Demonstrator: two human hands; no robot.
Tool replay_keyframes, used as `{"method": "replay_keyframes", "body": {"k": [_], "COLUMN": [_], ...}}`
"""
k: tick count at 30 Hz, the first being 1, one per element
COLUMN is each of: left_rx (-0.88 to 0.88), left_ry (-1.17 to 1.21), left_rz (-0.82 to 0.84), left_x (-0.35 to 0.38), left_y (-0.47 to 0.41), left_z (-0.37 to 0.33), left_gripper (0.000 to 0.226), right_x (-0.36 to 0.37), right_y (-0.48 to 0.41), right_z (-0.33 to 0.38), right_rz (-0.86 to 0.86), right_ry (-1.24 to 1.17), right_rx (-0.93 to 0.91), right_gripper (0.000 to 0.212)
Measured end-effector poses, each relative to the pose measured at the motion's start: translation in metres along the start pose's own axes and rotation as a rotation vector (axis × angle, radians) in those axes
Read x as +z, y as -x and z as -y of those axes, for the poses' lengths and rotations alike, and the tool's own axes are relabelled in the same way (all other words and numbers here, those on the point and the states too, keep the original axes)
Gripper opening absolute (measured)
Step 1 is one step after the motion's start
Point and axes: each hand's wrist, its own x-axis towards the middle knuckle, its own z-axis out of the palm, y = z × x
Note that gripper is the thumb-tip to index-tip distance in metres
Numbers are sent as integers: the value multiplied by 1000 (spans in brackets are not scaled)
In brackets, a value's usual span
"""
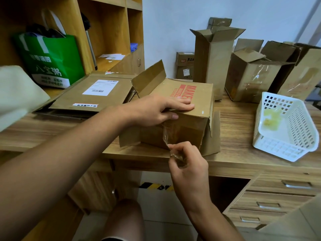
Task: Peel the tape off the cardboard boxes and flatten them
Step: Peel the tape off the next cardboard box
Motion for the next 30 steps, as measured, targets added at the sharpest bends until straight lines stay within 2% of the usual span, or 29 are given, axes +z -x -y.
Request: {"method": "replay_keyframes", "body": {"k": [6,9,11,16,19,24,30], "left_rx": [-1,-11,-21,-7,-3,-2,-32], "left_ry": [-6,5,10,-2,3,13,-25], "left_rz": [-7,-24,-23,-22,-33,-41,-34], "left_x": [3,4,3,5,5,8,6], "left_y": [0,-2,-1,3,3,3,5], "left_z": [0,1,1,-1,-2,2,-3], "left_gripper": [55,55,55,56,56,57,56], "right_x": [6,14,19,2,-22,-64,-99], "right_y": [7,24,35,8,-12,-37,-60], "right_z": [2,18,29,21,22,19,9], "right_rz": [-5,121,210,56,11,83,190], "right_ry": [0,13,5,-154,-211,-276,-270], "right_rx": [-5,-137,-209,-3,-11,-1,1], "right_gripper": [33,17,16,26,31,44,49]}}
